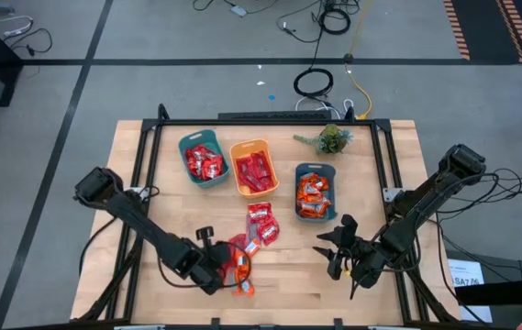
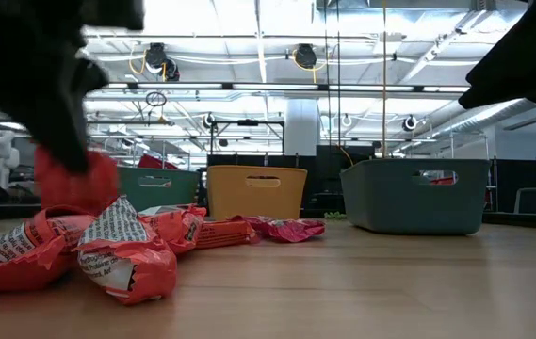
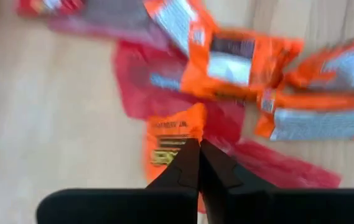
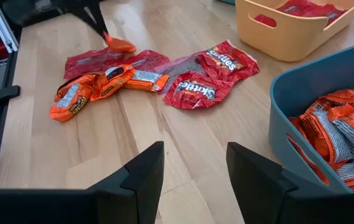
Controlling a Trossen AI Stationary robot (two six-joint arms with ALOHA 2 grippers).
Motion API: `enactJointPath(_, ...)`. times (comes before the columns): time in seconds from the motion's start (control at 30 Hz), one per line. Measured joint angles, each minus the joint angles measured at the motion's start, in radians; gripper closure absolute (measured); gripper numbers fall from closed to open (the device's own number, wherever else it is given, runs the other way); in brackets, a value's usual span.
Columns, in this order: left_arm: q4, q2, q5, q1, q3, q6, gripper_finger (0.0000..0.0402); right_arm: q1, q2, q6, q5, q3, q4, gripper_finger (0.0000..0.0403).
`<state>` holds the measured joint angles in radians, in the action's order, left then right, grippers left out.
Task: Sort candy
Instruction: Put the orange wrapper chocolate into the dark blue bin
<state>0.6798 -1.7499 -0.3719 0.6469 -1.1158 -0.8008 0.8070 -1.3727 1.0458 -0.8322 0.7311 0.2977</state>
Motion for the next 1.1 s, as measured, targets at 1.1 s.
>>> enactJointPath(1.1,-0.467,-0.062,0.216,-0.645,-0.435,0.921,0.04,0.0,0.0,-0.047,0.027,0.001,0.008,0.0238)
